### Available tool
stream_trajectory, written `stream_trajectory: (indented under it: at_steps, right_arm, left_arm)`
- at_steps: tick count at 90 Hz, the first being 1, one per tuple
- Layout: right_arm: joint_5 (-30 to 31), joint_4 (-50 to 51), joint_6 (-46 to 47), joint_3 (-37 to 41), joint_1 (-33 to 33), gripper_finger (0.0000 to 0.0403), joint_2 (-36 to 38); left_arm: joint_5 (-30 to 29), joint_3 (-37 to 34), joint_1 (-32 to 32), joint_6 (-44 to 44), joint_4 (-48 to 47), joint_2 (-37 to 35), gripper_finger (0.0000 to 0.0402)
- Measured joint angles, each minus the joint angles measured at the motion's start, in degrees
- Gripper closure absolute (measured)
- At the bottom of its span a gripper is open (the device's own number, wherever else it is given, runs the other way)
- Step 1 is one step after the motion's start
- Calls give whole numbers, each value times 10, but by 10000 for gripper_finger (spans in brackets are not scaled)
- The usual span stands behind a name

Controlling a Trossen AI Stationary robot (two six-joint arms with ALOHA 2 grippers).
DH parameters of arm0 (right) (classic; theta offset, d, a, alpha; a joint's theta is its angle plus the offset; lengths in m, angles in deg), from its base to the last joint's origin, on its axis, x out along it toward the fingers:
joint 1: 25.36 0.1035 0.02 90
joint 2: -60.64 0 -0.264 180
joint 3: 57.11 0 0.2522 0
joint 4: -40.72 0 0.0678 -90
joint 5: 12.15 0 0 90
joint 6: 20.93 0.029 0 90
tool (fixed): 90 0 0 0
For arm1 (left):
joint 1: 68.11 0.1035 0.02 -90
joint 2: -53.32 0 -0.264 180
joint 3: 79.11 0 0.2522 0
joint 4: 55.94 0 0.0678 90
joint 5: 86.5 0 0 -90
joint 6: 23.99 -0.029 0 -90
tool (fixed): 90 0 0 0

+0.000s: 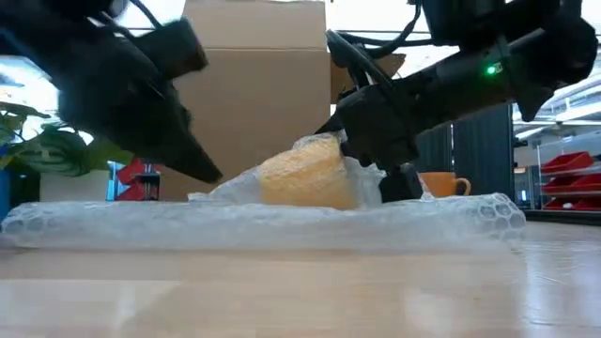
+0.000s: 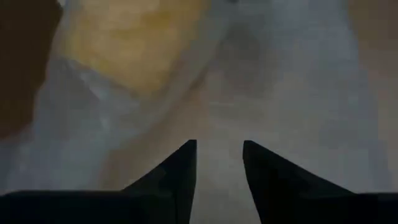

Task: Wrap mug
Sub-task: Wrap the yellow mug with the bubble wrap

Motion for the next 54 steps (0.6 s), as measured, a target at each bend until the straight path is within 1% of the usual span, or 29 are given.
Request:
stream_trajectory:
  at_steps: [4,10,16,25,35,42,46,50,54]
  right_arm:
    - [-3,0,-8,0,-3,384,0]
    - [-2,2,-24,0,-9,384,0]
    - [7,3,-37,0,-16,384,0]
    - [19,2,-44,0,-23,385,0]
    - [20,-15,-50,0,-28,385,0]
    - [22,-47,-55,-3,-26,386,0]
    - [35,-48,-69,-7,-21,386,8]
    - [52,-48,-79,-13,-16,386,15]
    - [53,-47,-89,-20,-10,387,25]
  left_arm:
    - [6,1,15,-13,17,13,285]
    - [31,2,36,-23,32,40,285]
    - [70,1,51,-21,38,70,285]
    - [134,3,57,-2,98,104,285]
    - [194,10,44,24,141,119,285]
    - [242,24,21,38,140,115,285]
    - [278,35,7,40,136,109,285]
    - [300,49,-7,40,137,102,285]
    - [316,63,-19,43,127,90,285]
